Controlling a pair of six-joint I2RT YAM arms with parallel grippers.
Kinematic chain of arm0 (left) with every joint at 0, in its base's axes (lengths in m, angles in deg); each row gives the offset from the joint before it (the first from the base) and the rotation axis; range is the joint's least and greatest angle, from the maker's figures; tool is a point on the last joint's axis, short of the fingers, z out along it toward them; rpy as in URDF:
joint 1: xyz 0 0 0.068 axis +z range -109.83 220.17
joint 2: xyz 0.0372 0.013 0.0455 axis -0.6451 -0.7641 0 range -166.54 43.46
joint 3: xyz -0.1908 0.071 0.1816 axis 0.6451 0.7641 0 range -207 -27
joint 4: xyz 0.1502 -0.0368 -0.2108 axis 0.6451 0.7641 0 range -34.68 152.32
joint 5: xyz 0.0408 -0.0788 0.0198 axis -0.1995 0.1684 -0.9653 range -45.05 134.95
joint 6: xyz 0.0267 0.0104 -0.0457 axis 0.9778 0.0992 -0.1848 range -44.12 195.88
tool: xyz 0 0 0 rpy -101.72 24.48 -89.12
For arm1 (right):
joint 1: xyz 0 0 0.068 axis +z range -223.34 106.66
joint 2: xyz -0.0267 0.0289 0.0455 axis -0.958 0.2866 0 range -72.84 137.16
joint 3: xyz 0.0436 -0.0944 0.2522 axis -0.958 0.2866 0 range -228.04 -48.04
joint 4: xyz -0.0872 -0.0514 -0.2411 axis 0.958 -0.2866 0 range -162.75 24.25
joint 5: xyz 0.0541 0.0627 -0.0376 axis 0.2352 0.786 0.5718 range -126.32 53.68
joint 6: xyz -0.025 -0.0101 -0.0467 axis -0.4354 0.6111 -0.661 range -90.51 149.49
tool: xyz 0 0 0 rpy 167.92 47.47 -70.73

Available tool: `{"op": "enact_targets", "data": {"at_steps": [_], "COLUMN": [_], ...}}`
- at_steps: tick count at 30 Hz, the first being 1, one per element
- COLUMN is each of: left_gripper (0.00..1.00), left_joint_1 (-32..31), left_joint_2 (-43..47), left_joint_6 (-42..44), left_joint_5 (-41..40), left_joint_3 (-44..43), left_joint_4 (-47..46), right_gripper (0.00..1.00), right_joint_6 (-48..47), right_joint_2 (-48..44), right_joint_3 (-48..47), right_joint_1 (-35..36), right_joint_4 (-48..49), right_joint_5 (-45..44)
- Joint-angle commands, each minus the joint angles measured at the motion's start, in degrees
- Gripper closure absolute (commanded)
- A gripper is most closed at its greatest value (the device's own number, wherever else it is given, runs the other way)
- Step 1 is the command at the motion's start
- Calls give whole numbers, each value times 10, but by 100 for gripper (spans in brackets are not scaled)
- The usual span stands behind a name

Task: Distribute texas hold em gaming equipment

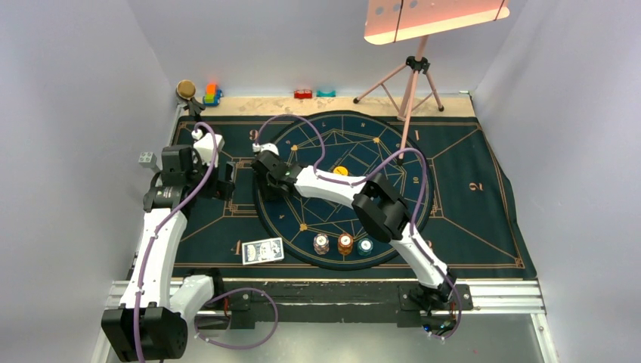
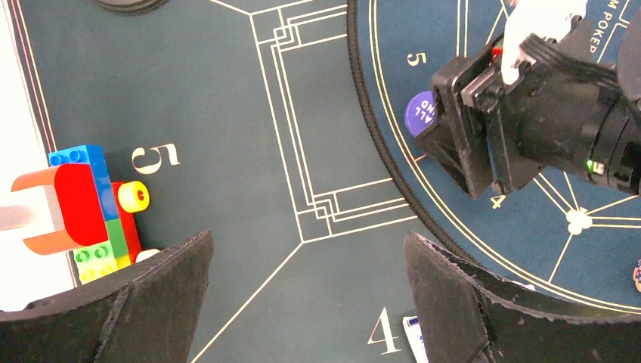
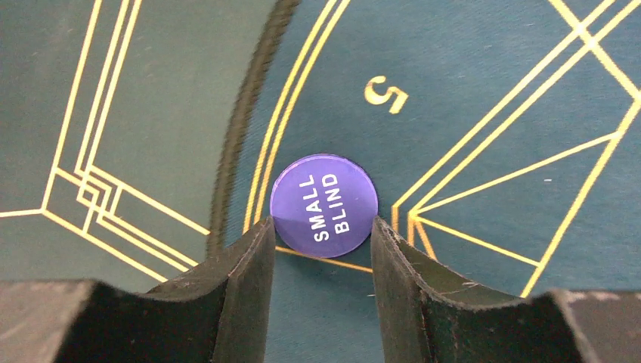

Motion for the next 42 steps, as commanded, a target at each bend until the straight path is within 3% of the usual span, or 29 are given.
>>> {"op": "enact_targets", "data": {"at_steps": [1,4,7,11,22,29,42], "left_gripper": [0,0,0,0,0,0,0], "left_joint_1": [5,7,8,8,8,9,9], "left_joint_2": [8,7,6,2,-3,-2,-5], "left_joint_6": [-13,-14,-14,-14,-9,-8,-6], "left_joint_5": [-4,-4,-3,-3,2,7,10], "left_joint_3": [-2,-2,-1,-2,1,1,1], "left_joint_4": [-16,-15,-16,-16,-15,-14,-15], "right_gripper": [59,49,26,15,18,19,24], "right_joint_6": [22,27,25,14,-22,-35,-46], "right_joint_2": [12,14,4,-60,-221,-215,-176], "right_joint_3": [-18,-15,-9,43,229,277,280], "right_joint_1": [5,5,4,-23,-142,-168,-190], "right_joint_4": [23,39,36,46,-6,-5,4], "right_joint_5": [69,98,107,80,-55,-91,-106]}}
